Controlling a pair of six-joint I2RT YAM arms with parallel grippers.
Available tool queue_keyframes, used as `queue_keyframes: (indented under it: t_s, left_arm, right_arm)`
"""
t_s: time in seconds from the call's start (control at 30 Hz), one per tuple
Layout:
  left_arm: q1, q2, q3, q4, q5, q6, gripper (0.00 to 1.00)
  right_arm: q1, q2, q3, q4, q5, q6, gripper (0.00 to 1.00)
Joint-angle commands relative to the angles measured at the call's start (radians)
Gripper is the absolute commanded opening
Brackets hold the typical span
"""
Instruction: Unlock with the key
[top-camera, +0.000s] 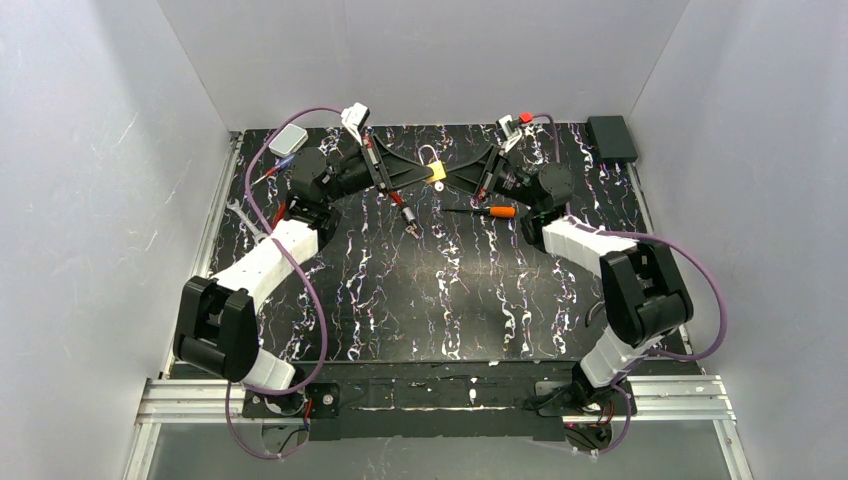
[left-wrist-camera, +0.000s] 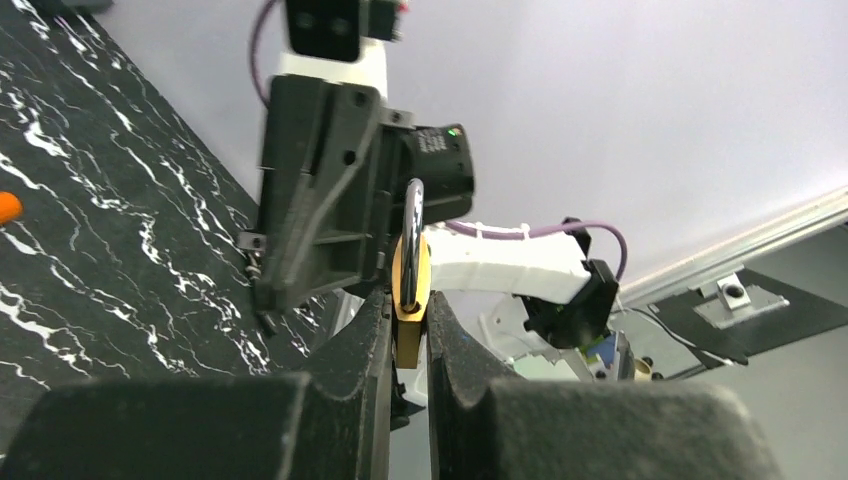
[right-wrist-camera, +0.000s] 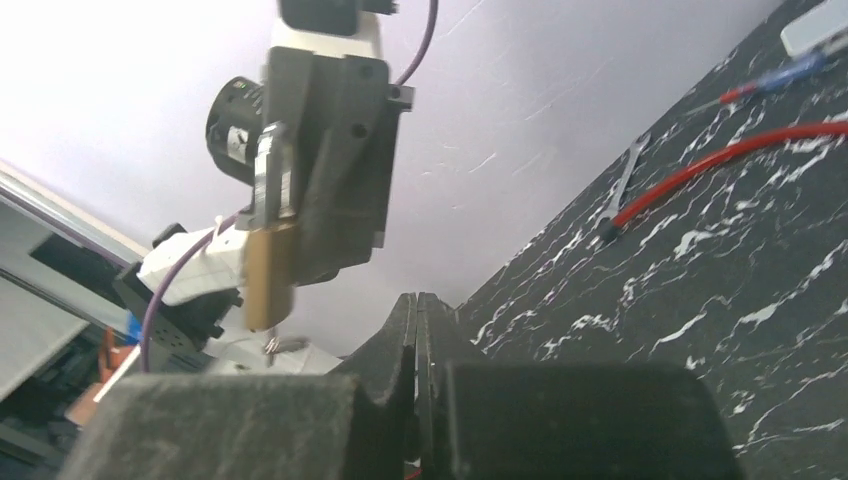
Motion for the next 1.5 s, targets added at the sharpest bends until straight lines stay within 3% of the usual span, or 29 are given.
queue_keyframes:
  t_s: [0.0,0.1,0.27,0.37,0.57,0.7,1.0,1.3,1.47]
  left_arm:
    - [-0.007,-0.037,-0.013,0.084,0.032,-0.016,0.00]
    - [0.002,-0.029,-0.016,0.074,0.020,-0.017,0.00]
    - [0.007,-0.022,-0.011,0.057,0.024,-0.002,0.00]
    - [0.008,-0.023,-0.008,0.043,0.028,0.014,0.00]
    - [0.007,-0.017,0.002,0.020,0.041,0.032,0.00]
    - [0.005,-0.013,0.006,0.019,0.052,0.034,0.00]
    - [-0.020,-0.008,0.008,0.019,0.058,0.041,0.00]
    - [-0.031,-0.010,0.011,0.019,0.065,0.042,0.00]
    - [-0.037,-0.010,0.009,0.019,0.064,0.044,0.00]
  right_arm:
    - [-0.005,-0.024,0.010,0.046,-0.016,0.023,0.01]
    - [-0.006,-0.082,0.023,-0.166,-0.019,-0.158,0.06]
    - [-0.009,-0.207,0.061,-0.685,0.035,-0.516,0.34]
    - [-0.018,-0.267,0.083,-0.899,0.091,-0.680,0.47]
    - [-0.028,-0.367,0.139,-1.111,0.179,-0.819,0.61]
    - [-0.027,-0.398,0.138,-1.085,0.133,-0.800,0.69]
    - [-0.026,-0.360,0.076,-0.734,-0.017,-0.557,0.73]
    - [-0.012,-0.324,0.077,-0.565,-0.048,-0.428,0.69]
    - [0.018,-0.294,0.083,-0.539,-0.061,-0.411,0.59]
